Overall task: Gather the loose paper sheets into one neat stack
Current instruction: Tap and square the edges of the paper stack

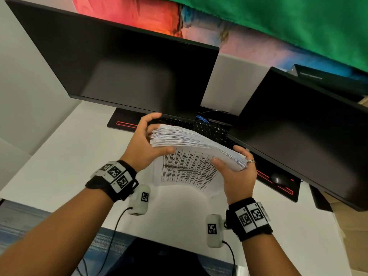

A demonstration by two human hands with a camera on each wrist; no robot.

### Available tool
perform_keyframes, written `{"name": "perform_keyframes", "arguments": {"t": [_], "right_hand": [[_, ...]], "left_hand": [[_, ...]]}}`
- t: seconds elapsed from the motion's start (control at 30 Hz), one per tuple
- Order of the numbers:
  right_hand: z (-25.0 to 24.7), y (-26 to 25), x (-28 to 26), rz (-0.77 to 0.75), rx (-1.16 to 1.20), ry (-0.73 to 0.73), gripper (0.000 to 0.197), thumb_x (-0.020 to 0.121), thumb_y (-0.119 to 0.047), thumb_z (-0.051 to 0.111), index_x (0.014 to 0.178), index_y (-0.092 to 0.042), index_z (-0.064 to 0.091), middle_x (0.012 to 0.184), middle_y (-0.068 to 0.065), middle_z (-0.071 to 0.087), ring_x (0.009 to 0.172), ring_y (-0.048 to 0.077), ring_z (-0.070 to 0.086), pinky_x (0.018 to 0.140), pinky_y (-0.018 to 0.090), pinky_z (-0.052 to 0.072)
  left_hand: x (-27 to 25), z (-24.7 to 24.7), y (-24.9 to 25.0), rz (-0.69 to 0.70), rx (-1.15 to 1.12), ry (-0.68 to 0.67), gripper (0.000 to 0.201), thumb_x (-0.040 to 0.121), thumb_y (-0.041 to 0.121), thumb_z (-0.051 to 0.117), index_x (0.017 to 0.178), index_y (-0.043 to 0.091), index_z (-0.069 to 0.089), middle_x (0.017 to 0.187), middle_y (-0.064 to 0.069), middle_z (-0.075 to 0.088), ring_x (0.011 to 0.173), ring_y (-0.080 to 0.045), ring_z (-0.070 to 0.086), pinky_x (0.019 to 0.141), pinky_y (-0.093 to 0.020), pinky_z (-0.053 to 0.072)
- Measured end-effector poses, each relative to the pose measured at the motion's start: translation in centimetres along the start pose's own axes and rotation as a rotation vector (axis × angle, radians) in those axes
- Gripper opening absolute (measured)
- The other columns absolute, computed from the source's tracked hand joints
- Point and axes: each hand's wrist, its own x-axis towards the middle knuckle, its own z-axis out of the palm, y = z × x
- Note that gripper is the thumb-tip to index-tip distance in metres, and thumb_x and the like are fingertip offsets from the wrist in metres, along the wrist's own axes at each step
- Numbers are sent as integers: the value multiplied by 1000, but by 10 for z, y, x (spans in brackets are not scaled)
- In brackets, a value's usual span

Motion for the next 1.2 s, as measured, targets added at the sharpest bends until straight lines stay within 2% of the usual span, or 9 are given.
{"name": "perform_keyframes", "arguments": {"t": [0.17,0.3,0.4,0.53,0.73,0.83,0.93,1.03,1.2], "right_hand": [[-3,-12,10,56,50,-71,30,70,-4,83,91,-22,72,96,4,78,91,19,76,83,46,61],[-4,-10,6,26,65,-93,48,65,-1,86,103,-21,65,105,9,71,96,23,73,75,35,62],[-1,-9,2,33,106,-68,61,64,3,85,112,-22,59,107,8,68,94,22,73,73,35,62],[5,-16,-2,-12,120,-30,61,62,-13,86,117,-16,57,104,8,70,94,24,74,72,35,62],[12,-23,2,-81,124,29,44,76,-6,79,111,-23,58,101,-1,66,90,20,73,70,30,61],[17,-22,5,-100,124,102,31,85,-6,73,108,-22,60,97,1,67,87,20,70,75,40,62],[20,-23,6,-79,126,159,21,89,-9,68,100,-26,64,90,-5,69,87,25,69,80,48,60],[22,-22,8,-60,141,191,17,91,-8,65,97,-24,65,89,-5,69,84,23,68,73,40,60],[25,-22,6,-62,143,233,10,90,-15,64,92,-24,66,94,2,65,76,11,67,60,24,56]], "left_hand": [[3,6,-1,56,168,66,25,68,33,79,90,27,71,84,25,72,79,2,67,72,-19,55],[-3,9,-5,-15,-64,-67,55,65,24,85,112,14,59,99,4,71,93,-6,71,76,-20,57],[-10,13,-12,-26,-108,-44,78,61,50,88,119,19,45,109,-5,60,95,-7,66,77,-22,57],[-12,22,-7,10,-77,84,65,73,66,72,122,32,45,116,-2,57,106,-15,65,82,-33,58],[-7,33,8,107,-73,360,36,91,24,61,120,5,51,103,10,61,92,4,63,78,-14,51],[-3,36,9,92,-27,398,22,98,3,57,119,-3,54,95,10,63,84,8,65,69,-9,50],[0,35,15,63,-20,423,22,98,5,57,120,1,57,98,4,66,86,8,65,71,-9,50],[5,33,15,10,-72,421,23,98,4,55,120,7,58,111,-11,70,93,-4,69,73,-16,54],[5,35,22,-4,-96,404,29,97,10,60,125,9,55,108,1,74,97,-6,71,78,-19,56]]}}
